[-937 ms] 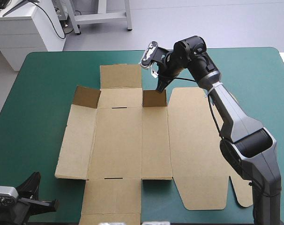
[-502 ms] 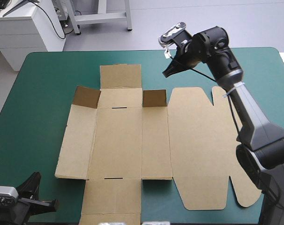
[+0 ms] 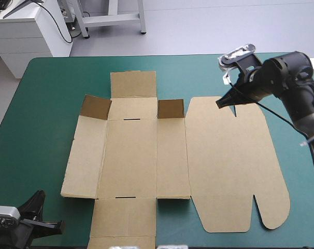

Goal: Fold the box

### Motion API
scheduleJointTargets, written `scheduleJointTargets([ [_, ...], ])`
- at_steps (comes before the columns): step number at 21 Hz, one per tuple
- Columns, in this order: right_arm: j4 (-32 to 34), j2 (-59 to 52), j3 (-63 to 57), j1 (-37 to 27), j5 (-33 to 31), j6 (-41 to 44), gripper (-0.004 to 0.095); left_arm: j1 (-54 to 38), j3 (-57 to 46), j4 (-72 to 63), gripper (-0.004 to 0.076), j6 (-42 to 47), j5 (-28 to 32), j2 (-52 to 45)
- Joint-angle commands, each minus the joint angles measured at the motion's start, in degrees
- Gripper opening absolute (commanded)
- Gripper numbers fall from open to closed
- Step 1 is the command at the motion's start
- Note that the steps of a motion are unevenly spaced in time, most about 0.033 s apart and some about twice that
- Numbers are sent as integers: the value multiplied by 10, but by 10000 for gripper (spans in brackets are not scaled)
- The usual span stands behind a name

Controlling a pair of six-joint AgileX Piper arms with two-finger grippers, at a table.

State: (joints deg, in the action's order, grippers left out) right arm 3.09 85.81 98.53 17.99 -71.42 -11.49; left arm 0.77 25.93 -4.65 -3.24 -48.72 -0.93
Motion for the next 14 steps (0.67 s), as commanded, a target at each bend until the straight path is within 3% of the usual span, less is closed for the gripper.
scheduleJointTargets([
  [1, -12, -86, -56, -19, 32, 4, -18, 1, 11, -7, -10, 2, 41, -5],
  [14, -42, -473, -500, -44, 229, 61, -18, 1, 11, -7, -10, 2, 41, -5],
])
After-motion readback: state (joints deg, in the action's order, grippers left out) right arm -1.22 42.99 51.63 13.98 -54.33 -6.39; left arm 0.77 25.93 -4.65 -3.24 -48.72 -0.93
